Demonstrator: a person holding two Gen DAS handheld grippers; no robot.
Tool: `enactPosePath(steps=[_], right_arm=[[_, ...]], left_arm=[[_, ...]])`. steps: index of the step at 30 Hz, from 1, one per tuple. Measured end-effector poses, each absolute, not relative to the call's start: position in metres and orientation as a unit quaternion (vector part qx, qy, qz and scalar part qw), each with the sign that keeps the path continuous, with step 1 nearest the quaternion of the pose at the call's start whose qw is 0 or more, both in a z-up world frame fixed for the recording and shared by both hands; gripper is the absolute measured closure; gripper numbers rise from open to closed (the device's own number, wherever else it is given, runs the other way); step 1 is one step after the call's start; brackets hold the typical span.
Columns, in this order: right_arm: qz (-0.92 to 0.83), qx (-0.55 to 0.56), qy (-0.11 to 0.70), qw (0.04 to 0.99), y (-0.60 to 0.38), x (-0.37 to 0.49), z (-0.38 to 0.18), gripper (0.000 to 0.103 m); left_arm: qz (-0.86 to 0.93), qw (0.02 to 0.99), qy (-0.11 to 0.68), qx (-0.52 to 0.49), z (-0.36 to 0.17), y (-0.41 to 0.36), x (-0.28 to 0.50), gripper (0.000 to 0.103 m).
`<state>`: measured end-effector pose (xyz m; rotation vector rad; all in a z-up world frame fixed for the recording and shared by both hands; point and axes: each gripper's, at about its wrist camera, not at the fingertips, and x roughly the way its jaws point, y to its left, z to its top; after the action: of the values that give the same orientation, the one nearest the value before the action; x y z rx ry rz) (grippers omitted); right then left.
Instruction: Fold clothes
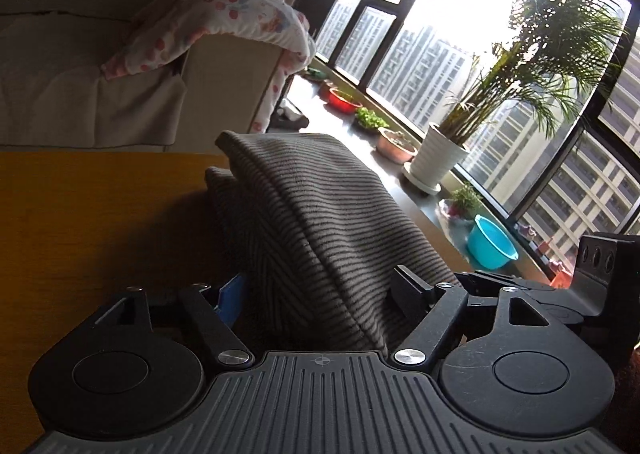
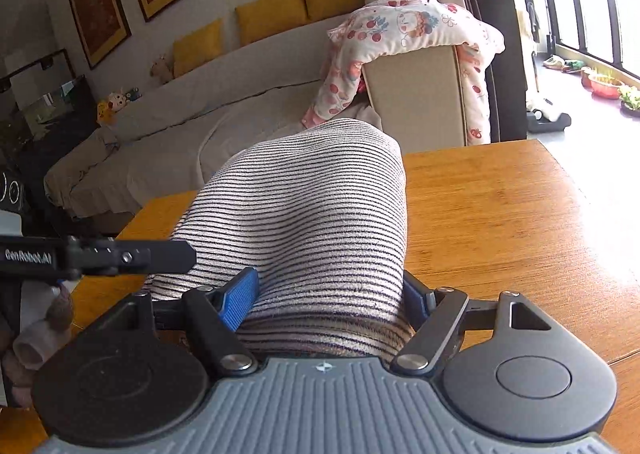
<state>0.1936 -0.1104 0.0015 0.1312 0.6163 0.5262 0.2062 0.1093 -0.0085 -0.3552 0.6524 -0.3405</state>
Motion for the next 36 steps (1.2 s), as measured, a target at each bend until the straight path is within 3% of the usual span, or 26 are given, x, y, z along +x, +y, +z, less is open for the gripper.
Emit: enactPosePath(steps=[1,4,7,9,13,17,18,20,24,36], right_arm=[[0.256,0.062,0.294,0.919,-0.111,0.191,0.004,0.028],[0.249,0.053,0.271,0.928,-0.115,0.183,0.012,0.028],[0.2,0.003,0.275,0.941,-0.11,0.189,0.012,0.024],[0.18,-0.033,0.295,0.938,-0.104,0.197,-0.001,0.013],[0.167,-0.025,0.307,0.936,-0.106,0.203,-0.005,0.006],[0.166,-0.009,0.302,0.939,-0.113,0.194,0.0,0.005],[0.17,-0.003,0.302,0.938,-0.117,0.188,-0.001,0.004],[0.179,0.009,0.303,0.936,-0.123,0.177,-0.001,0.0],[0.191,0.023,0.315,0.929,-0.132,0.15,-0.007,0.0],[0.135,0.01,0.354,0.925,-0.141,0.104,-0.012,0.0]], left_arm=[[-0.163,0.919,0.316,-0.168,-0.01,0.108,0.202,0.053],[-0.155,0.925,0.313,-0.153,-0.016,0.105,0.189,0.056],[-0.153,0.92,0.32,-0.166,-0.026,0.108,0.186,0.055],[-0.154,0.911,0.333,-0.19,-0.035,0.113,0.19,0.052],[-0.146,0.903,0.335,-0.225,-0.045,0.116,0.189,0.05],[-0.116,0.918,0.323,-0.201,-0.035,0.104,0.172,0.039],[-0.103,0.923,0.318,-0.189,-0.032,0.1,0.165,0.033],[-0.074,0.933,0.308,-0.17,-0.029,0.089,0.146,0.005],[-0.027,0.939,0.305,-0.158,-0.029,0.071,0.111,0.0],[0.03,0.939,0.325,-0.111,-0.032,0.028,0.059,0.0]])
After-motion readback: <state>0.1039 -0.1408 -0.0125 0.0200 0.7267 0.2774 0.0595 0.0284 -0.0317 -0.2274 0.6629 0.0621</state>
